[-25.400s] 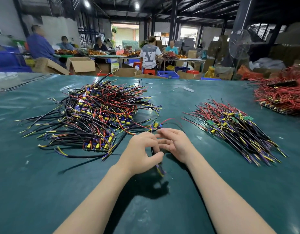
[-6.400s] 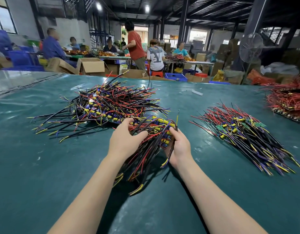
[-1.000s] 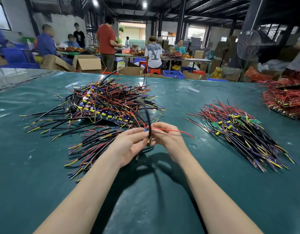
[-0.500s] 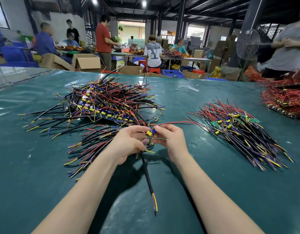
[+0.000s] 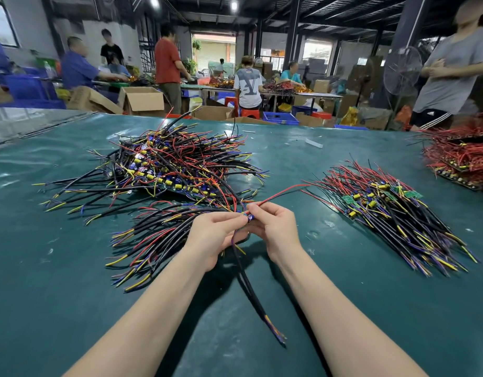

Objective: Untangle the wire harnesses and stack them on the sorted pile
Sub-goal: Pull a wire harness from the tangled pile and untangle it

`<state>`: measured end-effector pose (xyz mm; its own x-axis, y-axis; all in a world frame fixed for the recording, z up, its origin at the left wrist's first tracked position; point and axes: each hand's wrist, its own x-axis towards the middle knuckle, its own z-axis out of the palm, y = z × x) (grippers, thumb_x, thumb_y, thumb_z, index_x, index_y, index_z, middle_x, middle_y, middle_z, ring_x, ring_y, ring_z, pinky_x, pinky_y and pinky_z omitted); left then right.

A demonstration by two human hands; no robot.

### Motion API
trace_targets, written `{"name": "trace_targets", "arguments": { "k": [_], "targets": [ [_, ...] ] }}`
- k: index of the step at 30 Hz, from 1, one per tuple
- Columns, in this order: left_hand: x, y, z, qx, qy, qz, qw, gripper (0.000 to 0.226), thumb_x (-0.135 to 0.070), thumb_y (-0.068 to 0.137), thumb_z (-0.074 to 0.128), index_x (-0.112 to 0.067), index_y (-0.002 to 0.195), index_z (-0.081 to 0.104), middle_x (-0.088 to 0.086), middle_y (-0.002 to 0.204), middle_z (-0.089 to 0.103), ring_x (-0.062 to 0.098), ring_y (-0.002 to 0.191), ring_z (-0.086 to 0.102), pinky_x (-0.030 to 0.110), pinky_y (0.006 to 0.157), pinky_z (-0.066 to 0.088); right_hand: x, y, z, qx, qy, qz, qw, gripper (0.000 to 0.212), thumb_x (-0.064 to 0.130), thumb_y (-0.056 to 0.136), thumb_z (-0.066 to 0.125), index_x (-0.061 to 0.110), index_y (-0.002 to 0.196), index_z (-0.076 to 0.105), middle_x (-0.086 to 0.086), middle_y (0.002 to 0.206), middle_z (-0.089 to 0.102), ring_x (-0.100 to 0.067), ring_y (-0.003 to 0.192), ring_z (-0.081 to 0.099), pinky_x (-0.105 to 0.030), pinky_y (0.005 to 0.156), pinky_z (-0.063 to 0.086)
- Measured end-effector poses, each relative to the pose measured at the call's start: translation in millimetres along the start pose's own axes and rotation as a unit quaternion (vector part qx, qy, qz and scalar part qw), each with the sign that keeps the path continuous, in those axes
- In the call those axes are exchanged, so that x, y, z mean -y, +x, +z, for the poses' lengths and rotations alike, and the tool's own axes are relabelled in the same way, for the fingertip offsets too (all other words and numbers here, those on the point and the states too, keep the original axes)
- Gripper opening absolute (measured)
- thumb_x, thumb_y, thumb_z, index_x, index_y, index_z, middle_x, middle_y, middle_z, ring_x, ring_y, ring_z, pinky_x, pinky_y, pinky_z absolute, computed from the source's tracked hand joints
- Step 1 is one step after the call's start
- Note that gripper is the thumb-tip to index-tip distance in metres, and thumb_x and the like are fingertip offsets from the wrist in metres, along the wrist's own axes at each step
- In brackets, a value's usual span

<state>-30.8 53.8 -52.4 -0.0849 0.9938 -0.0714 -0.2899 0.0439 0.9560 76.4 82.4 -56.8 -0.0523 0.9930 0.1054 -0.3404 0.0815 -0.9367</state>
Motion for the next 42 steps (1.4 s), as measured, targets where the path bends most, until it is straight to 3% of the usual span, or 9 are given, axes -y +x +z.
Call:
{"name": "trace_targets", "arguments": {
  "k": [4,9,15,19,24,28,32,38,42],
  "targets": [
    [-2,-1,0,0.011,0.006,0.018,1.000,0.008,0.004,0.082,0.061,0.000,0.079,0.067,0.000,0.058,0.068,0.005,0.050,0.063,0.014,0.053,0.052,3,0,-3,0.010,0.052,0.032,0.998,0.021,-0.005,0.088,0.051,0.001,0.070,0.059,-0.001,0.046,0.062,-0.009,0.041,0.060,-0.018,0.042,0.049],
    [-6,-4,1,0.016,-0.014,-0.018,1.000,0.013,0.009,0.082,0.058,-0.002,0.076,0.062,0.004,0.058,0.068,0.013,0.050,0.066,0.017,0.047,0.052,2,-1,-2,0.017,-0.043,-0.035,0.998,0.025,-0.001,0.092,0.048,0.005,0.070,0.060,0.002,0.051,0.058,-0.003,0.045,0.057,-0.018,0.045,0.051],
    [-6,-1,4,-0.004,-0.017,-0.079,0.997,0.016,-0.004,0.091,0.049,-0.009,0.079,0.058,0.003,0.051,0.062,0.007,0.039,0.059,0.015,0.036,0.045,-2,-6,5,0.073,-0.089,0.002,0.993,0.026,0.002,0.094,0.045,0.011,0.075,0.061,-0.001,0.056,0.055,-0.006,0.044,0.047,-0.014,0.044,0.042],
    [-3,1,0,0.022,0.006,-0.061,0.998,0.018,-0.003,0.093,0.050,-0.003,0.078,0.060,0.005,0.057,0.063,0.006,0.043,0.061,0.015,0.040,0.048,-3,-8,8,0.043,-0.088,-0.009,0.995,0.027,0.001,0.093,0.046,0.009,0.070,0.058,-0.001,0.050,0.043,-0.003,0.038,0.036,-0.015,0.042,0.034],
    [1,0,2,0.033,0.003,-0.106,0.994,0.018,0.002,0.088,0.048,-0.003,0.075,0.058,0.005,0.048,0.061,0.007,0.040,0.058,0.016,0.041,0.049,-2,-8,6,-0.034,-0.073,-0.012,0.997,0.022,-0.013,0.084,0.053,0.006,0.073,0.058,-0.008,0.056,0.052,-0.006,0.034,0.048,-0.016,0.034,0.040],
    [1,2,4,0.008,0.061,-0.105,0.993,0.027,0.001,0.088,0.039,-0.010,0.065,0.050,-0.002,0.042,0.054,0.003,0.030,0.040,0.009,0.031,0.028,-1,-6,9,-0.036,-0.024,0.015,0.999,0.028,-0.019,0.083,0.048,0.003,0.067,0.055,-0.004,0.043,0.052,-0.009,0.031,0.049,-0.016,0.034,0.042],
    [0,3,7,0.002,0.116,-0.104,0.988,0.027,-0.003,0.087,0.035,-0.012,0.064,0.045,-0.001,0.045,0.047,0.005,0.030,0.025,0.010,0.034,0.013,-2,-5,7,-0.040,-0.011,0.030,0.999,0.025,-0.015,0.083,0.053,0.004,0.069,0.058,-0.010,0.057,0.053,-0.007,0.036,0.053,-0.017,0.042,0.048],
    [1,3,6,0.042,0.146,-0.075,0.986,0.025,-0.013,0.090,0.042,-0.012,0.066,0.045,-0.003,0.040,0.050,0.008,0.036,0.024,0.011,0.035,0.012,3,1,-1,-0.050,0.000,-0.004,0.999,0.024,-0.015,0.079,0.058,0.006,0.067,0.058,-0.004,0.055,0.058,-0.008,0.043,0.058,-0.017,0.050,0.053],
    [2,0,1,0.070,0.156,-0.058,0.984,0.027,-0.014,0.095,0.043,-0.016,0.069,0.046,-0.002,0.048,0.061,0.003,0.035,0.042,0.011,0.034,0.026,1,2,-3,-0.052,0.013,-0.009,0.999,0.023,-0.015,0.079,0.058,0.004,0.067,0.057,0.003,0.044,0.058,-0.007,0.042,0.058,-0.017,0.047,0.052]
  ]
}}
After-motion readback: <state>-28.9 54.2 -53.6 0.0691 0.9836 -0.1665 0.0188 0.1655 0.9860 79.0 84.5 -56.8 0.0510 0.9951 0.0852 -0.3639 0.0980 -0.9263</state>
